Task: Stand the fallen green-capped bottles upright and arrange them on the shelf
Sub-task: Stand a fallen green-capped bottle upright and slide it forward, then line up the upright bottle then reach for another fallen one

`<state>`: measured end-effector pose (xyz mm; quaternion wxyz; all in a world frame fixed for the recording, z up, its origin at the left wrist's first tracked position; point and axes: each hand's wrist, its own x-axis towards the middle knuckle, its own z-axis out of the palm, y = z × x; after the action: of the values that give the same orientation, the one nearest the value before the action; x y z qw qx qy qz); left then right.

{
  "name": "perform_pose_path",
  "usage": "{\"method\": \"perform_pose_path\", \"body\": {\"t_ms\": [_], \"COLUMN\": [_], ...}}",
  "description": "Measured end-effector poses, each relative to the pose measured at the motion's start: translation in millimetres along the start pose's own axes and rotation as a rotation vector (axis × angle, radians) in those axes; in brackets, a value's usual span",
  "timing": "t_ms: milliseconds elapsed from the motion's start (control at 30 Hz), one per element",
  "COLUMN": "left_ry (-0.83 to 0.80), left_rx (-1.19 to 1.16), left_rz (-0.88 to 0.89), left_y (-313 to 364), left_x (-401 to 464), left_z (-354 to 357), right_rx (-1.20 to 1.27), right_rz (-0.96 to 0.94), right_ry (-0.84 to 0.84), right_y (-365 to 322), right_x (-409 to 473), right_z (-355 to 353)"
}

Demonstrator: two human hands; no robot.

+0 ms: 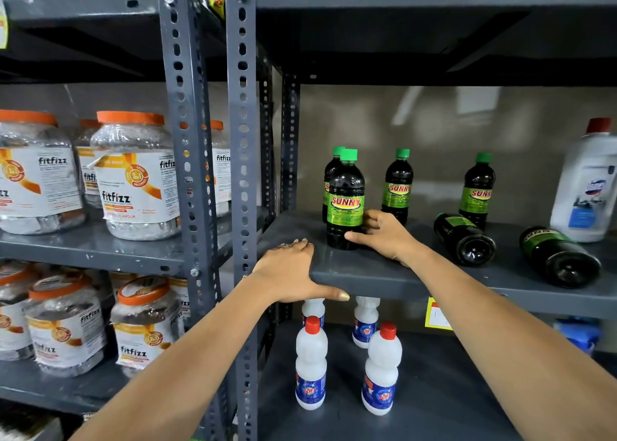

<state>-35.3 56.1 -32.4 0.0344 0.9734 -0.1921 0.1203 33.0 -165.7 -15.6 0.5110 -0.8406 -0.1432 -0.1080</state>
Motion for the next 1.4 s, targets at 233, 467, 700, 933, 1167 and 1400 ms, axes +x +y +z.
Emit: {"method": "perform_pose_path", "body": {"t_ms": [233,467,700,933,1167,1400], "left_ry": [0.239,0.197,-0.088,-0.128,-0.134,-0.125], "left_rx": [0.105,0.121,0.003,-0.056,-0.035,-0.009], "left_rz": [0.059,0.213,0.175,0.135,0.141,0.145], "left_y": [8.2,61.1,108.1,112.5,110.0,109.6], "left_x": [-6.5,8.2,37.0,36.1,38.8,39.7], "left_z": [19.1,22.4,8.2,4.3,7.0,9.2], "right_rx": [0.067,-0.654,-0.42,-0.106,0.229,0.393], "right_rz": [-0.091,-0.358,0.457,0.557,0.415,0.213], "right_ry": [0.389,0.8,0.491,0.264,0.438,0.332], "right_y": [-12.6,-20.3,-4.0,12.8,29.4,29.0], "right_x": [-15.0,-43.6,-56.4,-45.8,-40.9,-44.7], "right_z": [-6.9,-76.5,-132.6,-140.6,-126.1,-114.1]}}
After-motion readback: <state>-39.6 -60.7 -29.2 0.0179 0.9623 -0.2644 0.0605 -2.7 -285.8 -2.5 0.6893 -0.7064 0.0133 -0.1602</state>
